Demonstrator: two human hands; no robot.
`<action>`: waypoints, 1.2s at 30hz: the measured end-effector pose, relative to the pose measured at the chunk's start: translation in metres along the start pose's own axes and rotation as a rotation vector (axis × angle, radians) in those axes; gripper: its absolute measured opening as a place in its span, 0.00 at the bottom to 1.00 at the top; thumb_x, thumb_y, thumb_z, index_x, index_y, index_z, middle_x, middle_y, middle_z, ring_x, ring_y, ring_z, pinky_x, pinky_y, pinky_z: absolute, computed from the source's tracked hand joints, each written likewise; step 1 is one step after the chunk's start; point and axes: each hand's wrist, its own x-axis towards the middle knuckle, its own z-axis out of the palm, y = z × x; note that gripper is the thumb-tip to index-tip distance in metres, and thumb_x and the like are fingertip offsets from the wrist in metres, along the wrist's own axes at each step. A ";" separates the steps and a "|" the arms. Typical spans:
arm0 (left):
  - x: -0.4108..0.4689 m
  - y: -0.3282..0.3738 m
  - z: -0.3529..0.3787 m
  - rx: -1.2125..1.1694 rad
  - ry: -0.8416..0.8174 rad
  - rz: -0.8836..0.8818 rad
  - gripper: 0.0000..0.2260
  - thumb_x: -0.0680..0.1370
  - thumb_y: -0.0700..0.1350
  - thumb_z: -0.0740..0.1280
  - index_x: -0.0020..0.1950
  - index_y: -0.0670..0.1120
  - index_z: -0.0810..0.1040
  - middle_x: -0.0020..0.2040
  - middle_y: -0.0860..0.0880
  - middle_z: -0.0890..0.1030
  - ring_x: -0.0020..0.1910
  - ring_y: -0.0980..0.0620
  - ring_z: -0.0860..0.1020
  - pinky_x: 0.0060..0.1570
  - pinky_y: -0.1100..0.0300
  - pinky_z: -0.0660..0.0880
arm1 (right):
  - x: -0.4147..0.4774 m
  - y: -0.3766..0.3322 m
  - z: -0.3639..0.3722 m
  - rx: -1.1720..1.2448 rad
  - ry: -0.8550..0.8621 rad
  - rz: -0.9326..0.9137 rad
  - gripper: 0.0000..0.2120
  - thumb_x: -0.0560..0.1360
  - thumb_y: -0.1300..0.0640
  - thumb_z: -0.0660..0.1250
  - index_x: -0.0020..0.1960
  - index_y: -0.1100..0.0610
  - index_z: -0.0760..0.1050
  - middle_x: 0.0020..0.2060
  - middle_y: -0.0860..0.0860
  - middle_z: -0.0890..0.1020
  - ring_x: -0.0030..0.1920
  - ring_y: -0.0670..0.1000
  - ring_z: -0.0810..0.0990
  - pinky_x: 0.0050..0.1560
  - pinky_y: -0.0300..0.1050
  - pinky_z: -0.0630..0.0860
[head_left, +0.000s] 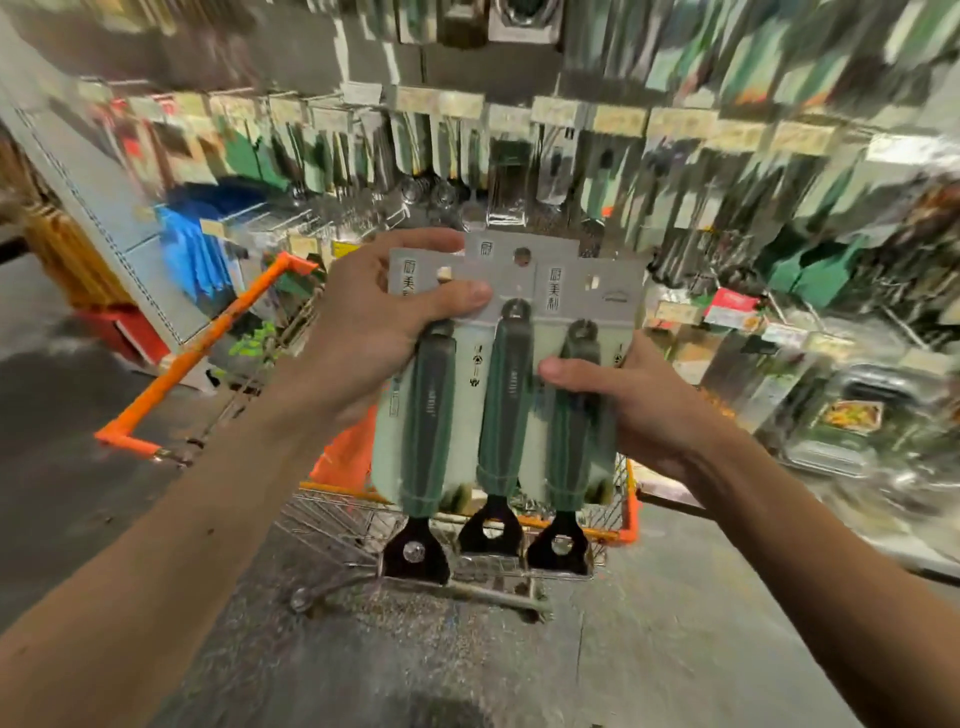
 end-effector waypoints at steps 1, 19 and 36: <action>-0.001 0.002 0.012 -0.021 -0.006 -0.004 0.11 0.68 0.37 0.77 0.46 0.48 0.81 0.39 0.51 0.86 0.39 0.53 0.85 0.38 0.59 0.81 | -0.009 -0.004 -0.006 0.023 0.024 -0.005 0.15 0.66 0.62 0.70 0.53 0.57 0.79 0.46 0.52 0.86 0.48 0.53 0.84 0.47 0.46 0.82; 0.012 0.017 0.448 0.022 -0.320 0.177 0.05 0.77 0.44 0.72 0.41 0.46 0.82 0.37 0.53 0.85 0.35 0.56 0.83 0.36 0.63 0.78 | -0.218 -0.061 -0.328 -0.199 0.797 -0.172 0.18 0.67 0.63 0.77 0.56 0.56 0.81 0.48 0.50 0.87 0.48 0.49 0.86 0.48 0.45 0.83; 0.117 0.049 0.663 0.218 -0.278 0.257 0.09 0.83 0.47 0.59 0.46 0.43 0.70 0.42 0.50 0.76 0.41 0.52 0.74 0.37 0.63 0.70 | -0.211 -0.150 -0.563 -0.221 0.865 -0.297 0.14 0.68 0.64 0.77 0.52 0.57 0.80 0.38 0.48 0.87 0.37 0.44 0.86 0.31 0.36 0.79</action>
